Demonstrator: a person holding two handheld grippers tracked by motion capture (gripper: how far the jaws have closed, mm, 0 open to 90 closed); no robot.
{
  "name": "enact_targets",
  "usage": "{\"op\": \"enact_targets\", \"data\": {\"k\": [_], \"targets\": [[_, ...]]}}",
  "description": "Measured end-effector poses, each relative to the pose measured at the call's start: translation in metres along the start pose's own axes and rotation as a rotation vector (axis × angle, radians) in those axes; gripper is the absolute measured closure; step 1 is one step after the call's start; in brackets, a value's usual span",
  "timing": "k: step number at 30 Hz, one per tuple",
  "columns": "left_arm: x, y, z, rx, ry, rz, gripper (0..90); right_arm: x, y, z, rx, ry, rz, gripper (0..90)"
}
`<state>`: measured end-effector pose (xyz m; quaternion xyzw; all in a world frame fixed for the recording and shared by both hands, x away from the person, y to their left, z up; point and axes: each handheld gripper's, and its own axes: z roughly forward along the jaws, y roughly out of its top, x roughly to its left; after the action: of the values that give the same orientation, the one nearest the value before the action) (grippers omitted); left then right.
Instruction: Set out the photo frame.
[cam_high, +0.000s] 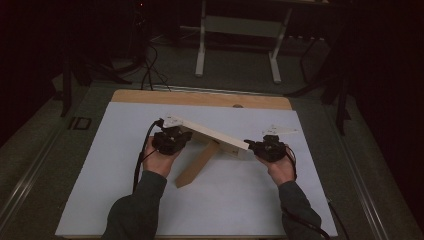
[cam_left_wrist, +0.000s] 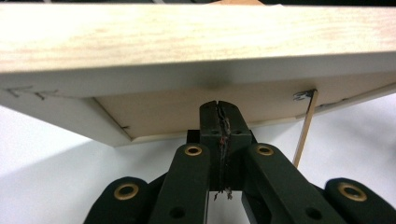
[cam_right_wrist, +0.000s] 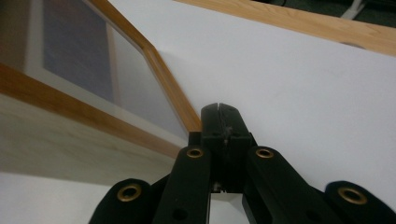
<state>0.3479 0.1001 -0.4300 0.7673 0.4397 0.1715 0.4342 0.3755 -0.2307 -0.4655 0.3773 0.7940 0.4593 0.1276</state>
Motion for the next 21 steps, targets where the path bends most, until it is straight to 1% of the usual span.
{"op": "enact_targets", "data": {"k": [4, 8, 11, 18, 21], "targets": [[0.001, 0.001, 0.002, 0.011, -0.006, 0.000, 90.0, 0.003, 0.004, 0.001, 0.000, 0.019, -0.015, 90.0], [0.003, 0.002, 0.003, 0.012, -0.023, -0.001, 90.0, 0.006, 0.006, 0.000, -0.003, 0.041, -0.012, 90.0], [0.001, 0.003, 0.004, 0.013, -0.015, -0.002, 90.0, 0.007, 0.008, 0.000, -0.014, 0.049, -0.025, 90.0], [0.000, 0.004, 0.004, 0.009, -0.002, 0.000, 90.0, 0.013, 0.011, -0.003, -0.023, 0.066, -0.039, 90.0], [-0.001, 0.004, 0.004, 0.010, 0.002, 0.001, 90.0, 0.013, 0.012, -0.003, -0.023, 0.072, -0.041, 90.0]]}}
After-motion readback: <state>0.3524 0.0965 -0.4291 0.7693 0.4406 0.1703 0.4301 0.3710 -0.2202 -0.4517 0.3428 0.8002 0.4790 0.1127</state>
